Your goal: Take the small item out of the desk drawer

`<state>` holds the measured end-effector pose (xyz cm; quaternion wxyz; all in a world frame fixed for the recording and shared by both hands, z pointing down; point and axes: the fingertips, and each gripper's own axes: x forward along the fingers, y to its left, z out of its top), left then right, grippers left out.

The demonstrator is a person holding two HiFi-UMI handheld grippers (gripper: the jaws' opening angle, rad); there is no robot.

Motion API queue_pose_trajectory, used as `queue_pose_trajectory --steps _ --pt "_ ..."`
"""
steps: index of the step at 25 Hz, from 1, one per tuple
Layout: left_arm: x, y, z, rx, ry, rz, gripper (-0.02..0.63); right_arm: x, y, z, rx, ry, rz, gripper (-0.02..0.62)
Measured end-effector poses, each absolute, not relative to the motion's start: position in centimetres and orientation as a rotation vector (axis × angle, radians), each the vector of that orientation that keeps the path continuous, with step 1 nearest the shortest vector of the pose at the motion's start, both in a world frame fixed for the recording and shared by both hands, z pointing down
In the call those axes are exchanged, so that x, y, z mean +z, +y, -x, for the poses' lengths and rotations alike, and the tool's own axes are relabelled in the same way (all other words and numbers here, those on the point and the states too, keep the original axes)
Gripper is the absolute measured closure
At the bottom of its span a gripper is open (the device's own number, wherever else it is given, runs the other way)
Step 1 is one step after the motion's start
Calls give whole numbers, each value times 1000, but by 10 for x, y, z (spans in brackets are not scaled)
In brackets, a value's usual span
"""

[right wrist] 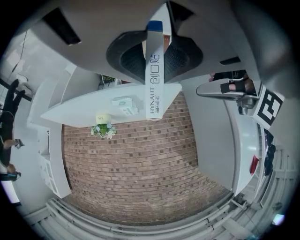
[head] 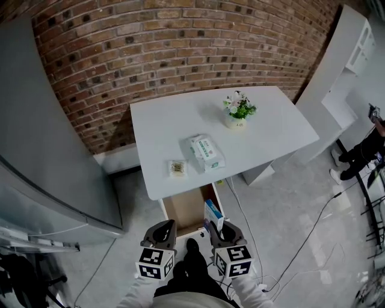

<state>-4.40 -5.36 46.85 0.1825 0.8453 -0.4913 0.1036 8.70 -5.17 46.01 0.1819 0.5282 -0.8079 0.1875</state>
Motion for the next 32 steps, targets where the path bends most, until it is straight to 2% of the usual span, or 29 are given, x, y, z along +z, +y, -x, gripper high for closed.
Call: queue_pose_trajectory --steps 32 --pt "460 -51 50 282 -1411 -2398 588 457 -48 -102 455 -2221 -1579 506"
